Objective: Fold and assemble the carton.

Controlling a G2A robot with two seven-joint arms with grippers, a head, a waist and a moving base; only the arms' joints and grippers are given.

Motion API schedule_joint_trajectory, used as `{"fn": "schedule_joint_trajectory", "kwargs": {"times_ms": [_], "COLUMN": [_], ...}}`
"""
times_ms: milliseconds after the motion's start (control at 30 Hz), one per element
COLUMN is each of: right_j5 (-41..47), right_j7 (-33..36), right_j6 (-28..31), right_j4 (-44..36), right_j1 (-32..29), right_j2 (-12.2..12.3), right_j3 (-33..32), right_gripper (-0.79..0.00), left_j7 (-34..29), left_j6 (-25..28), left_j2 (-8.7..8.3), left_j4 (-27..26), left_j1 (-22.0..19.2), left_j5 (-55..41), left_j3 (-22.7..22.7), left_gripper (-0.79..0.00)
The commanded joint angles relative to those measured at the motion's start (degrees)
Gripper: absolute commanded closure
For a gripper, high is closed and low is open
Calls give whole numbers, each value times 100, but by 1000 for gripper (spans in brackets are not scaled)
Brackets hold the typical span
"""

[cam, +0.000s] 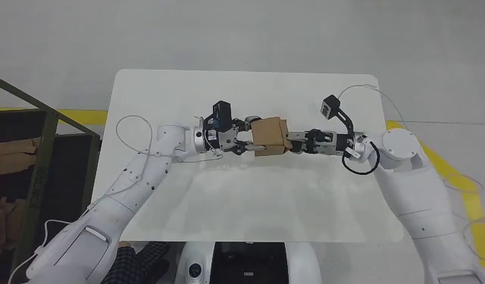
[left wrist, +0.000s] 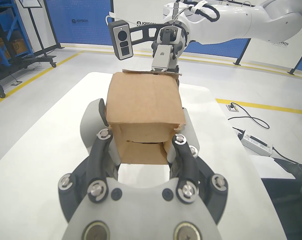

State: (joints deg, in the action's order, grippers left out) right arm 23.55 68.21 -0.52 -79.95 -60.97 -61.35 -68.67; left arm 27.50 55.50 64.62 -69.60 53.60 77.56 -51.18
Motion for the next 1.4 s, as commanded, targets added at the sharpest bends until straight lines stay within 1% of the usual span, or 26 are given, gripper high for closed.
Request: {"fn": "schedule_joint_trajectory", "kwargs": {"times_ms": [0, 333, 900, 1033, 1200, 1367], "right_j5": [-4, 98, 30, 55, 137, 195], "right_j7": [-26, -114, -204, -235, -248, -273], "right_j6": [2, 22, -22, -33, 13, 55], "right_j4": [16, -24, -99, -125, -134, -196], "right_j1": [-5, -66, 112, 109, 74, 0], "right_j2": [5, 29, 8, 5, 2, 20], "right_j3": [-12, -77, 137, 168, 187, 114], "right_gripper": [-200, -169, -120, -129, -188, -175], "left_j7": [3, -6, -97, -119, -157, -190], "left_j6": [1, 38, 60, 61, 56, 65], "left_j2": [-1, 0, 21, 27, 38, 47], "left_j4": [-15, -61, -99, -85, -40, -14], "left_j1": [11, 52, 65, 65, 63, 56], "left_j5": [5, -12, 20, 20, -21, -56], "left_j3": [-12, -65, -80, -82, -88, -98], "left_gripper": [-366, -369, -366, -369, -372, -376]}}
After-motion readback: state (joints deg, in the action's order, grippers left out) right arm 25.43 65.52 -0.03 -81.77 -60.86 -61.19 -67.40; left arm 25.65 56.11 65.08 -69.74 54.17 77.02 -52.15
